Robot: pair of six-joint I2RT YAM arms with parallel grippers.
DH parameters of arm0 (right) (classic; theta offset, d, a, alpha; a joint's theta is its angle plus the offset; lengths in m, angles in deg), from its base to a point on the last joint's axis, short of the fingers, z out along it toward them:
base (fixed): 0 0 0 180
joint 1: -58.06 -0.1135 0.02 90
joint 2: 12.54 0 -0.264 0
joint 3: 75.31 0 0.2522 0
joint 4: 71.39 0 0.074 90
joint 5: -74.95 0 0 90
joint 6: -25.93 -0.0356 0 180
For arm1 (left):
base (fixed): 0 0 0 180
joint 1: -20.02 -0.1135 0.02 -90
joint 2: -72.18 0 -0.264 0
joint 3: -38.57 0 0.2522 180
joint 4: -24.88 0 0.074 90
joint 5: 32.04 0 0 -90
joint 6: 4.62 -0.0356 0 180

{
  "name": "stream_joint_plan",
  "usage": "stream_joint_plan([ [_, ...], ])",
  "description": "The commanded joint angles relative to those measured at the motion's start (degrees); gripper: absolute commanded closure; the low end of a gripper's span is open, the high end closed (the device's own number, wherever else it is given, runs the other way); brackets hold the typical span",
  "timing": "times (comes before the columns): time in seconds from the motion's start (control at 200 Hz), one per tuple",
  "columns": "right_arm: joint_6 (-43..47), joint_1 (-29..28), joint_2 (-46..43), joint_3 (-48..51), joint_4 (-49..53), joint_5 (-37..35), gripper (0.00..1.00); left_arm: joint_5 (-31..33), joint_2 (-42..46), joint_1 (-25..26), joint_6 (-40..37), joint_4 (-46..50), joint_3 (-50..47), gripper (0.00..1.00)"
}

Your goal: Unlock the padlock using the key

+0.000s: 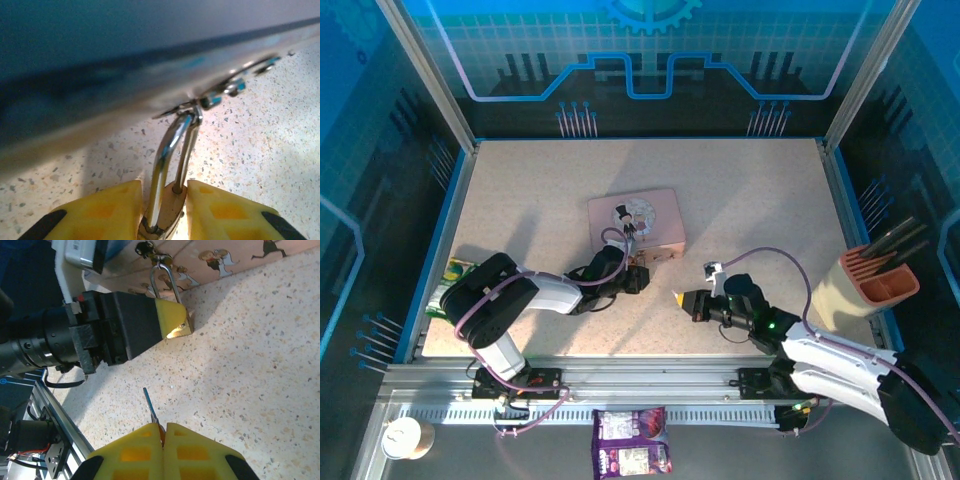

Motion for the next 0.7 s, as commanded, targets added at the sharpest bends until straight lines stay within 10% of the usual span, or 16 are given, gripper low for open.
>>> stream_joint_plan([
  [0.0,-1.98,-0.85,1.35,0.94,-3.32,0.26,1.00,-0.34,-0.88,0.36,0.41,-1.38,0.28,0.75],
  [0.695,-12.87,3.11,12.87,1.26,-14.77,7.69,1.00,-6.74,4.00,0.43,12.46,-7.17,-2.48,1.00],
])
